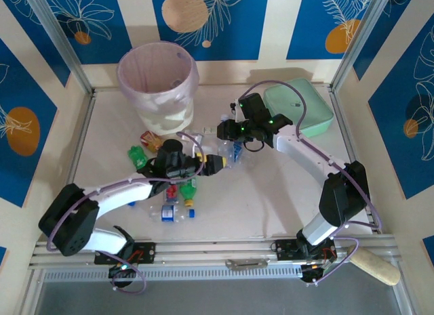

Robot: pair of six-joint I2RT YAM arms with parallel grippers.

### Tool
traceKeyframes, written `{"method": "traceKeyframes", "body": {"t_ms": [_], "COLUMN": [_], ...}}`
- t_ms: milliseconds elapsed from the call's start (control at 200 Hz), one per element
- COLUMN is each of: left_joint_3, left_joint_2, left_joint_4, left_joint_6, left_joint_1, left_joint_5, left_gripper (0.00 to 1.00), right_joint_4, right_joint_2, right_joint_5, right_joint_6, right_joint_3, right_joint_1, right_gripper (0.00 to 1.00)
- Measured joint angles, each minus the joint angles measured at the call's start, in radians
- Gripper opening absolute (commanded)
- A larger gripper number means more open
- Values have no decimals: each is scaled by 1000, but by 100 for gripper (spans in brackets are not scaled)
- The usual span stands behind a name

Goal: Put the plastic bottles in the bin

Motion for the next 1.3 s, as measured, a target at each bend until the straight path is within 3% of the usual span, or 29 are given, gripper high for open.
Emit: {"method": "traceKeyframes", "body": {"t_ms": [205,585,700,945,1301], "left_joint_3": [26,75,75,69,25], "left_joint_2": [79,151,154,153,18], "left_joint_4": [78,156,169,159,-34], "left_joint_6": [-28,-65,-74,-72,16], "left_joint_1": [-26,-30,-30,-30,-23], "left_joint_5": [12,35,40,11,-136], "left_gripper": [97,50,50,50,49], "right_joint_4": [18,34,36,39,139], "right_joint_2": [-8,-38,-41,-55,-215], "right_joint_5": [-15,-14,-14,-30,-94], "right_joint_6": [15,27,31,58,114], "right_joint_3": [-15,-47,-47,-51,-172], "right_joint_1": [0,-3,-4,-13,-110], "right_gripper": [45,46,52,74,82]}}
